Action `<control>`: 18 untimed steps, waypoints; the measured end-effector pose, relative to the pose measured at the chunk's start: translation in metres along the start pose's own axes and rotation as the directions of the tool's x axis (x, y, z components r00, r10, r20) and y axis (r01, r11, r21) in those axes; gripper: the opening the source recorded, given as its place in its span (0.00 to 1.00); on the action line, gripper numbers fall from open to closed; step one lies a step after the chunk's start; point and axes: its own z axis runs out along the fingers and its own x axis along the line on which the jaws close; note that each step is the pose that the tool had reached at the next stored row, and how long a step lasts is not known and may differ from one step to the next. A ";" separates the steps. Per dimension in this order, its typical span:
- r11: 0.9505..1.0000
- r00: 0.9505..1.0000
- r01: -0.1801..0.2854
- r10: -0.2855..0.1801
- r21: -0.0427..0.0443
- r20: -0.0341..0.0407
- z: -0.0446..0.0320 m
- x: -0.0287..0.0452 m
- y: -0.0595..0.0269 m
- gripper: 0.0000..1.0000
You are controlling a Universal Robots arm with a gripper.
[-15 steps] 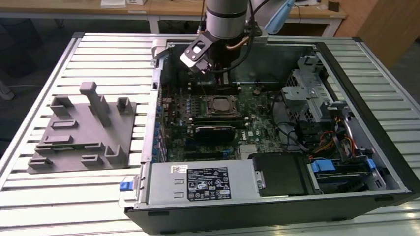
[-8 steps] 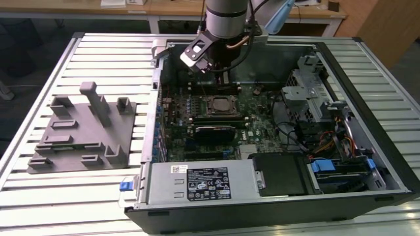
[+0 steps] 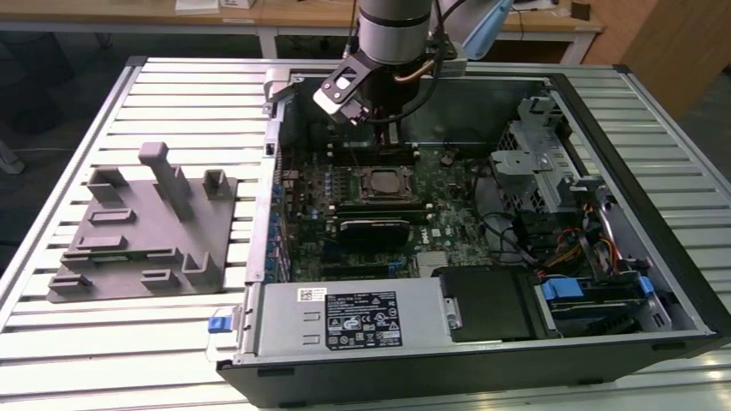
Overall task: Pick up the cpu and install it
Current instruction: 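Install the first cpu locking lever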
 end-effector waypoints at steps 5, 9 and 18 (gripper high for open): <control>1.000 1.000 0.000 0.000 0.000 0.000 -0.0016 0.0000 0.0000 0.11; 1.000 1.000 0.000 0.000 0.000 0.000 -0.0028 0.0000 0.0001 0.11; 1.000 1.000 0.000 0.000 0.000 0.000 -0.0063 0.0000 0.0002 0.11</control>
